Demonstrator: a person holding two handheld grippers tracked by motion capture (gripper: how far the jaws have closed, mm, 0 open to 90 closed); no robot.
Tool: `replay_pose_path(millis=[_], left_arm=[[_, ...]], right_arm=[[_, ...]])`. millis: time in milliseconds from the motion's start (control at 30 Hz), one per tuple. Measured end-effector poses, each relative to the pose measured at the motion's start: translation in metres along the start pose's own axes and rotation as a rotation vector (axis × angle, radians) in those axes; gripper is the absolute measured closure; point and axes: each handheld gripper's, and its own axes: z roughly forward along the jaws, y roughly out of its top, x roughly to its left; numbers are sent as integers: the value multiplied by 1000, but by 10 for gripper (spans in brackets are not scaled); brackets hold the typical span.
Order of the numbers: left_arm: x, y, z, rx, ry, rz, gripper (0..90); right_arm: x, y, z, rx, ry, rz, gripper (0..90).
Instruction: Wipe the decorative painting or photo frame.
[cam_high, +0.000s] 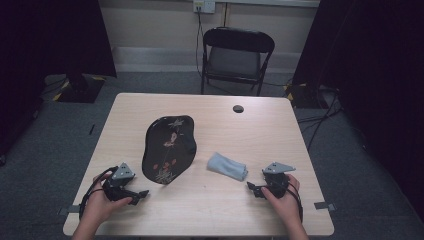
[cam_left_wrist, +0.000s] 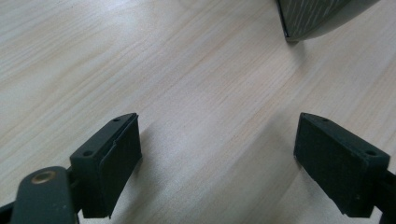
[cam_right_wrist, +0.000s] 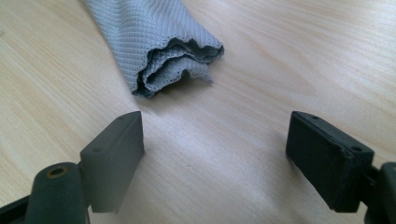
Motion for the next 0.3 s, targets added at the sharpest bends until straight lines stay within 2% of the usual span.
replay_pose_path(millis=[300], left_arm=[[0,-3,1,-25,0,0,141]], right_arm=[[0,0,0,0,2,3,188]])
